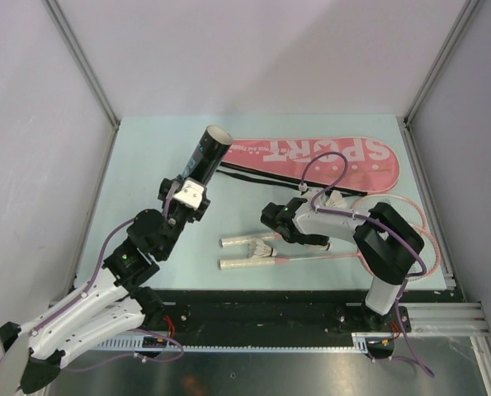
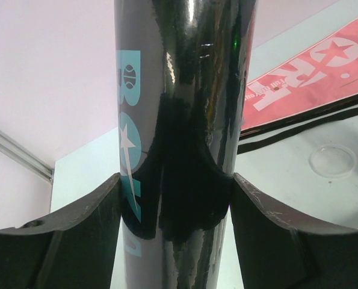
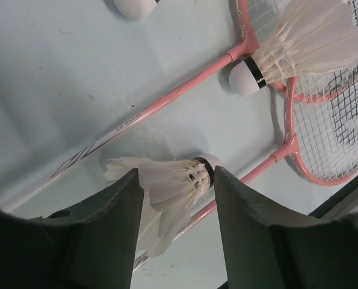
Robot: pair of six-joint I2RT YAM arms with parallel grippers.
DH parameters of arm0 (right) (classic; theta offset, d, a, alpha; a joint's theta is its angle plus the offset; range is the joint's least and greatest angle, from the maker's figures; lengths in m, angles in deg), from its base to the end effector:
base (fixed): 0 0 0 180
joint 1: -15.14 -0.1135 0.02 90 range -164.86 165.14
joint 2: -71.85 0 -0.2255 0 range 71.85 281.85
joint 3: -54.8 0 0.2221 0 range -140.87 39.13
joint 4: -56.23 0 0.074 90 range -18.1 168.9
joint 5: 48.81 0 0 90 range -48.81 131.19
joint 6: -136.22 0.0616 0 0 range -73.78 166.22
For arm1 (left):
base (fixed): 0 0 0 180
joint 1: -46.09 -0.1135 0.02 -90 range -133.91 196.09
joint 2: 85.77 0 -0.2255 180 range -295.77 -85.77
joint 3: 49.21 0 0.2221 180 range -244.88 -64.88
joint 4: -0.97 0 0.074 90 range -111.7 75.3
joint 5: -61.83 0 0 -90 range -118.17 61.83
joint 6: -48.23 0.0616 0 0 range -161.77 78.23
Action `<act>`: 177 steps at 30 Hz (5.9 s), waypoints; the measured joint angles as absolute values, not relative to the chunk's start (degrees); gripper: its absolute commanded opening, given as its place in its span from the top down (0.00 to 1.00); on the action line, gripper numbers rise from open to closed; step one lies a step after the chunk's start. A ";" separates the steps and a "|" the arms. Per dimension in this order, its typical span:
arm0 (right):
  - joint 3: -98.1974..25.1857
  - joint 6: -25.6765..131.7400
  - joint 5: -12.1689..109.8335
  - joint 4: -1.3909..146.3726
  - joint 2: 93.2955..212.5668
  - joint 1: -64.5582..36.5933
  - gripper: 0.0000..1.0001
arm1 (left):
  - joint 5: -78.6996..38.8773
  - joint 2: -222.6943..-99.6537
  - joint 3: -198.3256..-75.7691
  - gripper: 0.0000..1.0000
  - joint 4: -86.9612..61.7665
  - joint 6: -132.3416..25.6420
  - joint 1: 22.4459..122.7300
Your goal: Pack up the badminton gear
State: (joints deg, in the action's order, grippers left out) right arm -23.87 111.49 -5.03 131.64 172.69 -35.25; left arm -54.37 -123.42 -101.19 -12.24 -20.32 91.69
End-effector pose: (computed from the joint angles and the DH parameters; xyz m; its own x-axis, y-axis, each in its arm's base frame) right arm 0.1954 0.1663 0.1356 -0.8037 0.0145 -0.5949 0.3256 0.8475 -0.4192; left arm 0.1495 -0.1138 0.3087 0.1342 0.3319 -0.9337 0.3042 0.8829 0.3576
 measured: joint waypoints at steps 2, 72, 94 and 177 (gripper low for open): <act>-23.70 111.10 -5.03 130.85 172.69 -35.25 0.50 | -54.37 -123.44 -101.19 0.79 -12.24 -20.32 91.69; -32.03 75.65 66.10 88.32 136.25 -19.64 0.36 | -23.96 -127.02 -99.34 0.79 -15.48 -19.66 93.38; -32.03 70.69 63.89 94.53 138.57 -21.72 0.21 | -24.62 -126.91 -99.18 0.81 -16.22 -18.87 93.70; -26.89 81.48 51.10 90.27 119.16 -9.83 1.00 | -34.76 -125.82 -98.18 0.82 -12.81 -17.59 94.34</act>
State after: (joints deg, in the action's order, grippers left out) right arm -26.89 81.48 51.10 90.27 119.16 -9.83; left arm -34.76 -125.82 -98.18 -12.81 -17.59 94.34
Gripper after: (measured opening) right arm 0.010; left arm 0.678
